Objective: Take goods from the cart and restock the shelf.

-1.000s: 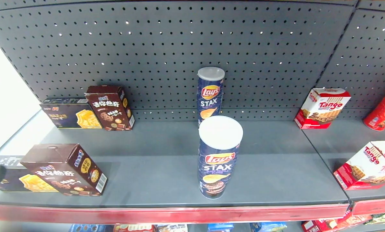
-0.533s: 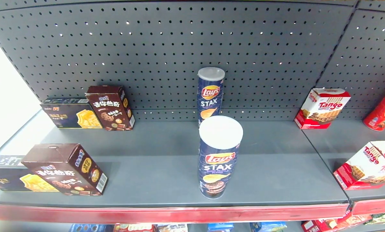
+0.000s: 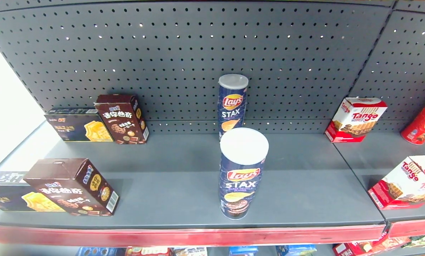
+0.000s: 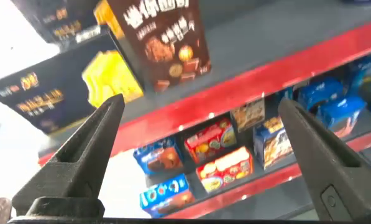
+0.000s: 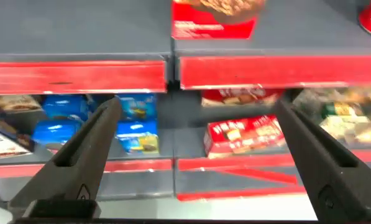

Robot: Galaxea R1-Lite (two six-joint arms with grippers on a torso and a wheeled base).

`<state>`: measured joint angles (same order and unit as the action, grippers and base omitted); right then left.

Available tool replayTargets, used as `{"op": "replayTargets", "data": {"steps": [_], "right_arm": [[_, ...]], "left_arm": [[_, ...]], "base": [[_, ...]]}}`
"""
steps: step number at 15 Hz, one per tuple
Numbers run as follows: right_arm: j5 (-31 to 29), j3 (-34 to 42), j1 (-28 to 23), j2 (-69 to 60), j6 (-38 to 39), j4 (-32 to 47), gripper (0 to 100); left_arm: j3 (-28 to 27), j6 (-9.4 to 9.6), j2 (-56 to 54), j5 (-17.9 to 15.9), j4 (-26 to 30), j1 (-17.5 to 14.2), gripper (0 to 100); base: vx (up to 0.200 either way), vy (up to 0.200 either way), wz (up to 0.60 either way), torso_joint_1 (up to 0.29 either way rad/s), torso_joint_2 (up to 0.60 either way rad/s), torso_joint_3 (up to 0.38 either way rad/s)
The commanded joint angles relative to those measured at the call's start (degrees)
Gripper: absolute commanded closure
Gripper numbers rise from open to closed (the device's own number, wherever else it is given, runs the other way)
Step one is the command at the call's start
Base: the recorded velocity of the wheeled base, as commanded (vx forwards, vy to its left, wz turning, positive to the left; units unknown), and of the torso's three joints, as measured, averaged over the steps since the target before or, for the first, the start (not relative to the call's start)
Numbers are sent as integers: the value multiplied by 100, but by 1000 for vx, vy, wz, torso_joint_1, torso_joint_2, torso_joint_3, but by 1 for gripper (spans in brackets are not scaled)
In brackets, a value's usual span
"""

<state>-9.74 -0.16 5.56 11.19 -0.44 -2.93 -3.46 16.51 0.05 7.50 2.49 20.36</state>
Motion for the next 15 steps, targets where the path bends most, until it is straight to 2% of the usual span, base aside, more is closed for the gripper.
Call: {"op": "replayTargets", "data": {"steps": [1,2,3,4,5,6,7,8,9,12,13,14,15], "right_arm": [[-10,16,-2,-565,-9,-59,0],[-309,16,-2,-557,0,-147,0],[-880,16,-2,-557,18,-138,0],[-1039,7,7,-521,-9,3,0],[-828,-2,121,-425,-9,29,0],[95,7,754,-328,0,20,0],[236,7,1184,-319,9,20,0],[-28,7,1439,-249,26,29,0],[-177,7,1237,-187,114,46,0],[-169,7,-688,-47,141,46,0],[-160,7,-1039,-293,149,46,0],[-98,16,-1066,-495,167,20,0],[359,16,-1039,-557,290,20,0]], "left_arm": [[56,-121,-5,112,-11,-41,0],[56,-139,-5,182,-3,-41,0],[56,-148,-5,208,-3,-41,0],[56,-156,-5,208,6,-58,0],[56,-183,-5,208,15,-129,0],[47,-244,-5,208,24,-260,0],[47,-297,-5,217,24,-260,0],[47,-306,-5,279,33,-278,0],[47,-306,-5,393,33,-287,0],[47,-306,153,595,33,-340,0],[47,-306,162,700,33,-340,0],[47,-306,162,700,33,-340,0],[47,-306,171,683,33,-340,0]], "base": [[0,0,0,0,0,0],[0,0,0,0,0,0],[0,0,0,0,0,0],[0,0,0,0,0,0],[0,0,0,0,0,0],[0,0,0,0,0,0],[0,0,0,0,0,0],[0,0,0,0,0,0],[0,0,0,0,0,0],[0,0,0,0,0,0],[0,0,0,0,0,0],[0,0,0,0,0,0],[0,0,0,0,0,0]]}}
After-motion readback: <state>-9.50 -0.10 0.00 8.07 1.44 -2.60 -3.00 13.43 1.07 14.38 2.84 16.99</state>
